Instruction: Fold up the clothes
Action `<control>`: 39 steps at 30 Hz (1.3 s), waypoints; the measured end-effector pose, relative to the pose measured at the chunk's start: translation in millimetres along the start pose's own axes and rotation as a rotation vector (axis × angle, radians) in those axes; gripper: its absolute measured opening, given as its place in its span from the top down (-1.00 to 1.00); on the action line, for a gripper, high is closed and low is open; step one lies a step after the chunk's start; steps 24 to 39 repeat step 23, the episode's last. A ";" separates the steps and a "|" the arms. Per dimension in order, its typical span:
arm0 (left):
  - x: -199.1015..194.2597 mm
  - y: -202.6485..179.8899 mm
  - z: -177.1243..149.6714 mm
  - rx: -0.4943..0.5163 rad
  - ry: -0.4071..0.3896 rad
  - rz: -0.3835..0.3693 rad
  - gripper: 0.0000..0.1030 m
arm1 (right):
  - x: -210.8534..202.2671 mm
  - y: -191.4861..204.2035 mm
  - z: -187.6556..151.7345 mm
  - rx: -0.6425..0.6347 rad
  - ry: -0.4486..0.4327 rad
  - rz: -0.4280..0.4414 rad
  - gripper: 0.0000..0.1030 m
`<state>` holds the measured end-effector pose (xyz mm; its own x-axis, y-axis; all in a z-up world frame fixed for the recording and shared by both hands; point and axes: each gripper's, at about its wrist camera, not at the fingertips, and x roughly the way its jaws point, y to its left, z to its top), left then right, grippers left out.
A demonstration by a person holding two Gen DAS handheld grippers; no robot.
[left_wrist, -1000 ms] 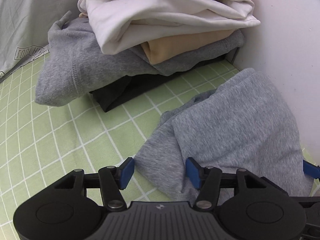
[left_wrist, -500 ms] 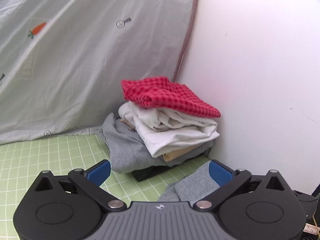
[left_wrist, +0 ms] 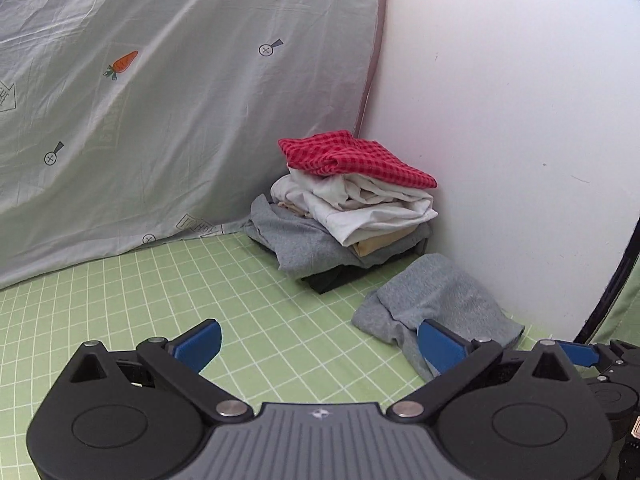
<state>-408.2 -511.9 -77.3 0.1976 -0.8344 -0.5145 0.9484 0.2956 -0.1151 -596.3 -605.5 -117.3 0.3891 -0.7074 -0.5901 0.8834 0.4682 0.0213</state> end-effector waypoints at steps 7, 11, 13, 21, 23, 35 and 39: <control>-29.6 14.4 -28.1 0.057 0.030 -0.051 -1.00 | -36.7 10.7 -31.5 0.051 0.036 -0.096 -0.99; -36.8 19.0 -33.6 0.086 0.040 -0.076 -1.00 | -46.5 17.8 -37.0 0.075 0.036 -0.125 -0.99; -40.8 20.2 -34.3 0.102 0.033 -0.087 -1.00 | -49.3 21.9 -37.5 0.072 0.029 -0.127 -0.99; -46.1 19.5 -32.2 0.129 0.013 -0.105 -1.00 | -53.8 27.5 -36.5 0.075 0.006 -0.138 -0.99; -46.1 19.1 -31.7 0.134 0.012 -0.104 -1.00 | -53.6 26.6 -36.0 0.080 0.003 -0.138 -0.99; -46.1 19.1 -31.7 0.134 0.012 -0.104 -1.00 | -53.6 26.6 -36.0 0.080 0.003 -0.138 -0.99; -46.1 19.1 -31.7 0.134 0.012 -0.104 -1.00 | -53.6 26.6 -36.0 0.080 0.003 -0.138 -0.99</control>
